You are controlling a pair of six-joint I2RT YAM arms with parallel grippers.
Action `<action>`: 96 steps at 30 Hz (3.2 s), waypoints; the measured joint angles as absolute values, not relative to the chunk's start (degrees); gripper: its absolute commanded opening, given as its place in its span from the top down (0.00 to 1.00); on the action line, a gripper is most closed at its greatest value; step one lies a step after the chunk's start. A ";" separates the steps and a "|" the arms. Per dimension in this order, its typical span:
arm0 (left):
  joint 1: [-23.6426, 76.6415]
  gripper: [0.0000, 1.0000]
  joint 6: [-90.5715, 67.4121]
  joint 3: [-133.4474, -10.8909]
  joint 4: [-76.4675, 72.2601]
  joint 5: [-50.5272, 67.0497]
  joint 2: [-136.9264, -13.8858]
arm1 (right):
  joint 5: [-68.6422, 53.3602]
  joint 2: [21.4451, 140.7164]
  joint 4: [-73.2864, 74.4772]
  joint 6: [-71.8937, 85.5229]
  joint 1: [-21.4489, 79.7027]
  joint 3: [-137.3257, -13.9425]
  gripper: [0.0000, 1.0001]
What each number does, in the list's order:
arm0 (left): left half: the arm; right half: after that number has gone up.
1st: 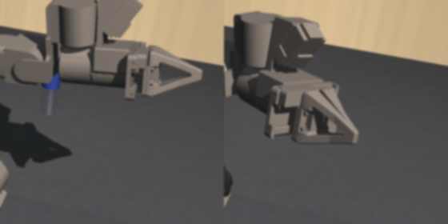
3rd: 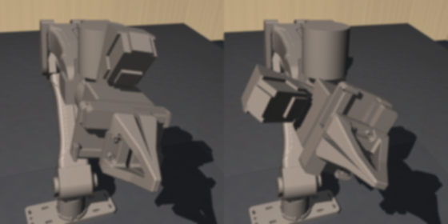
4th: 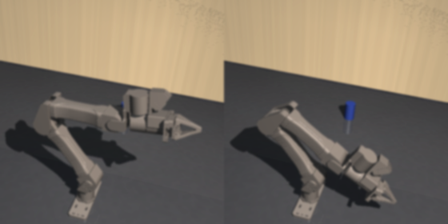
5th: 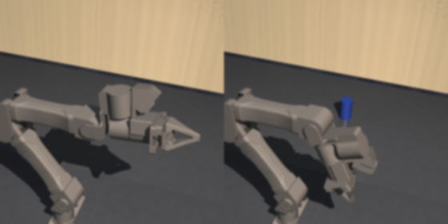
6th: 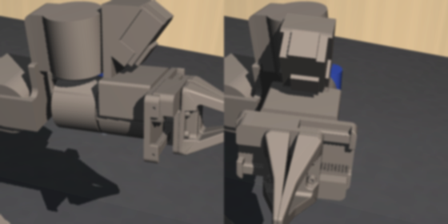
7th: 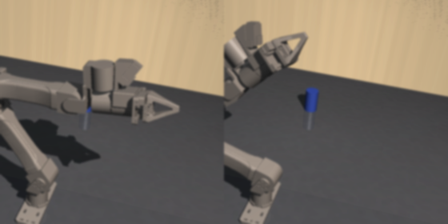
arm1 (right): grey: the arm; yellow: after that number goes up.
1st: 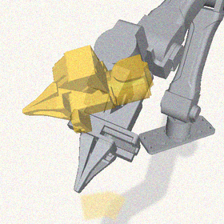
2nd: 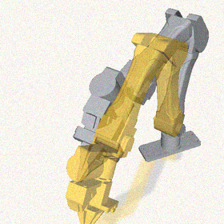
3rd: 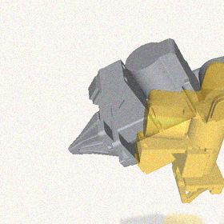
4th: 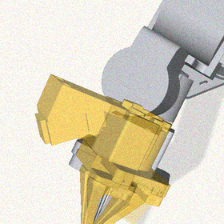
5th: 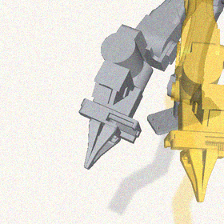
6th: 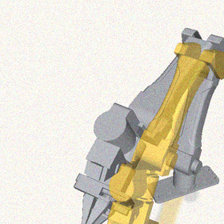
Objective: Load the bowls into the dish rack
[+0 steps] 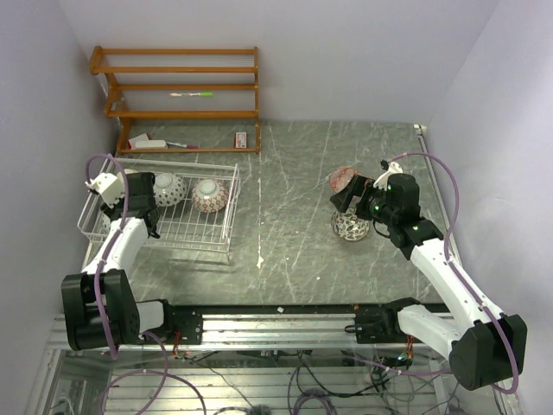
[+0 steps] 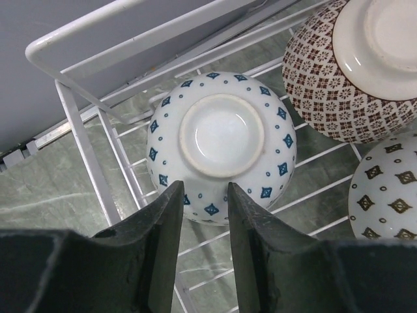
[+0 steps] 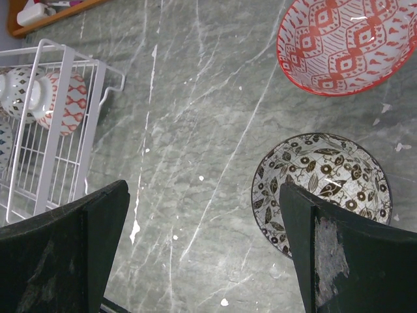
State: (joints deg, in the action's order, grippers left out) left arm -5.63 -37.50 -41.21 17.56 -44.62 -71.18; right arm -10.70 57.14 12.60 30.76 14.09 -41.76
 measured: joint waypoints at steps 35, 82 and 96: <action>36.64 0.02 -24.53 -48.40 2.02 -19.64 -65.34 | 1.39 56.29 20.27 31.27 14.06 -60.71 0.00; 55.79 0.93 -26.06 -85.32 -8.93 -4.10 -125.01 | 7.31 49.93 25.61 30.61 13.93 -64.16 0.00; 54.92 0.93 -24.16 -67.68 4.36 -22.41 -104.44 | 6.28 49.12 25.54 30.61 13.93 -63.07 0.00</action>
State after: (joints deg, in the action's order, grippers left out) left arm 54.92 -24.16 -67.68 4.36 -22.41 -104.44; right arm 6.28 49.12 25.54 30.61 13.93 -63.07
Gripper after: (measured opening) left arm 0.097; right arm 0.999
